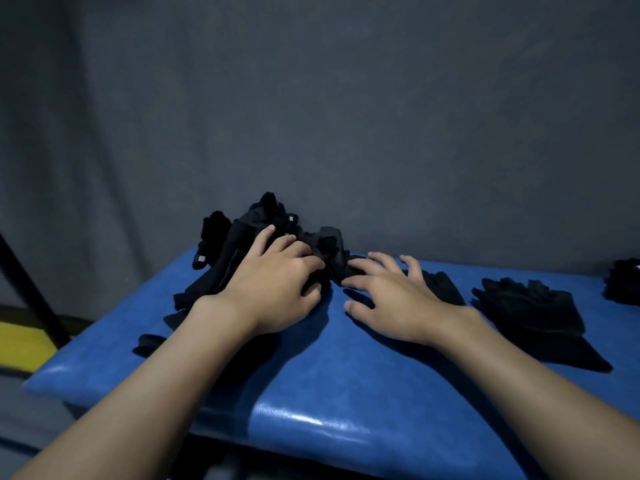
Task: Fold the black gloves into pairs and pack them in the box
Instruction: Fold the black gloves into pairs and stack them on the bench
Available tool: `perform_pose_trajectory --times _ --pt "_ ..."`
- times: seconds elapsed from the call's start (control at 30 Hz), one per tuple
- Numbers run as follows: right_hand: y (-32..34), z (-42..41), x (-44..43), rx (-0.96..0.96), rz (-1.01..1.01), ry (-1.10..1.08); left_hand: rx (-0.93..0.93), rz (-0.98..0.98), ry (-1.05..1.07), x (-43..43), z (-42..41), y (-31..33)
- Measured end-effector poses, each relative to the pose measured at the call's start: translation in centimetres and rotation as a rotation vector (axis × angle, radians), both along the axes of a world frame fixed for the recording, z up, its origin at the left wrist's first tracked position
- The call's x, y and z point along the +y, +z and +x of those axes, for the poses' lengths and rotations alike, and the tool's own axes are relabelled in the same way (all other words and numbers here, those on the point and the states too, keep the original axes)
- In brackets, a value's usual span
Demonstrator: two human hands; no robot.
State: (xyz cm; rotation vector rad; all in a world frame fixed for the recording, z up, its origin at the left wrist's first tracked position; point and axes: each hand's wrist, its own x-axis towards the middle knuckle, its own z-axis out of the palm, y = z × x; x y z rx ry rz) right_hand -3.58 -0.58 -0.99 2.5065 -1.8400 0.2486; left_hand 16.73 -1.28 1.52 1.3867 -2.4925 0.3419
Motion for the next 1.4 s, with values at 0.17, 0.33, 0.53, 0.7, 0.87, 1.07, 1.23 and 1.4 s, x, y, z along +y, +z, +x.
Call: perform_pose_trajectory --times 0.17,0.33,0.53,0.7,0.87,1.07,1.23,1.4 --pt "0.2 -0.2 -0.3 -0.027 -0.044 0.001 0.000 0.001 0.010 -0.3 -0.4 0.0" --pt "1.1 -0.8 0.1 -0.146 -0.151 -0.004 0.038 -0.028 0.010 -0.5 -1.0 0.1" --pt "2.1 -1.8 1.1 -0.279 -0.255 0.016 0.102 -0.021 -0.026 -0.3 -2.2 0.3" --pt "3.0 -3.1 1.8 -0.322 -0.321 0.028 0.102 0.014 -0.023 0.0 -3.4 0.4" --pt "3.5 -4.6 3.2 -0.431 -0.282 0.024 0.115 0.030 -0.025 -0.1 -4.9 0.5" --pt "3.5 -7.5 5.0 -0.509 -0.223 -0.013 0.158 0.016 -0.089 0.2 -7.4 1.0" --pt "2.9 -9.5 5.8 -0.501 -0.223 -0.050 0.210 -0.037 -0.229 0.6 -9.6 0.9" --pt "3.4 -10.2 6.4 -0.493 -0.246 -0.044 0.316 -0.085 -0.412 1.2 -11.2 1.2"
